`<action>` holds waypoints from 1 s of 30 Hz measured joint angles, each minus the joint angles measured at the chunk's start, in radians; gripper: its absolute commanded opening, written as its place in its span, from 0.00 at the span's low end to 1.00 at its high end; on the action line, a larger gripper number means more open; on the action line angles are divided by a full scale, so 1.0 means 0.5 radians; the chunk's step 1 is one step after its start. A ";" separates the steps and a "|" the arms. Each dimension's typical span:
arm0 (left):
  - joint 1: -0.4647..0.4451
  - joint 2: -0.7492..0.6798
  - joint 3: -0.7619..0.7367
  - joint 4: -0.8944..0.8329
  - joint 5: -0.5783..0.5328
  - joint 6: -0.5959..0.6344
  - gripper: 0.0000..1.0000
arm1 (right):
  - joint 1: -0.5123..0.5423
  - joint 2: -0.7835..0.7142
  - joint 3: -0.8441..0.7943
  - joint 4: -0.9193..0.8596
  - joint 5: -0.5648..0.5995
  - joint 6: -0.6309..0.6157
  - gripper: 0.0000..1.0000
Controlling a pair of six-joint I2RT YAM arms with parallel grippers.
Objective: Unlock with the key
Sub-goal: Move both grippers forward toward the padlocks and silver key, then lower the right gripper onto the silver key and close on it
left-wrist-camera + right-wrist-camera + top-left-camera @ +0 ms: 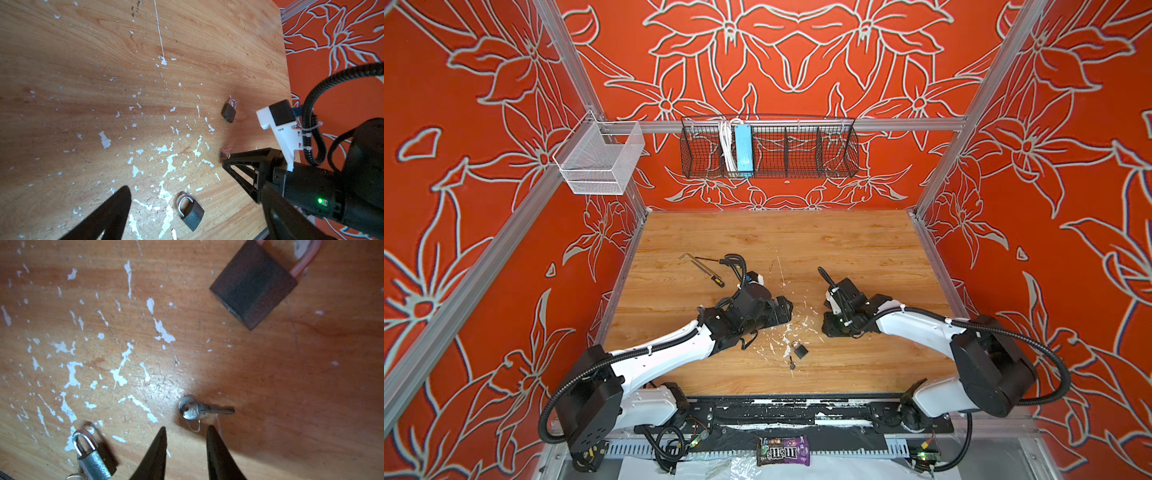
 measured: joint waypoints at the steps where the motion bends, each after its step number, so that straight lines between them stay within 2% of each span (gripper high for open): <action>1: 0.000 0.008 0.004 0.001 0.000 -0.001 0.97 | 0.000 0.004 0.002 0.002 0.000 -0.003 0.30; 10: 0.000 0.039 0.014 -0.005 -0.004 -0.006 0.97 | 0.000 0.072 0.048 -0.002 0.014 -0.033 0.25; 30: 0.000 0.066 0.062 -0.037 -0.017 -0.013 0.97 | 0.000 0.146 0.124 -0.003 0.021 -0.111 0.02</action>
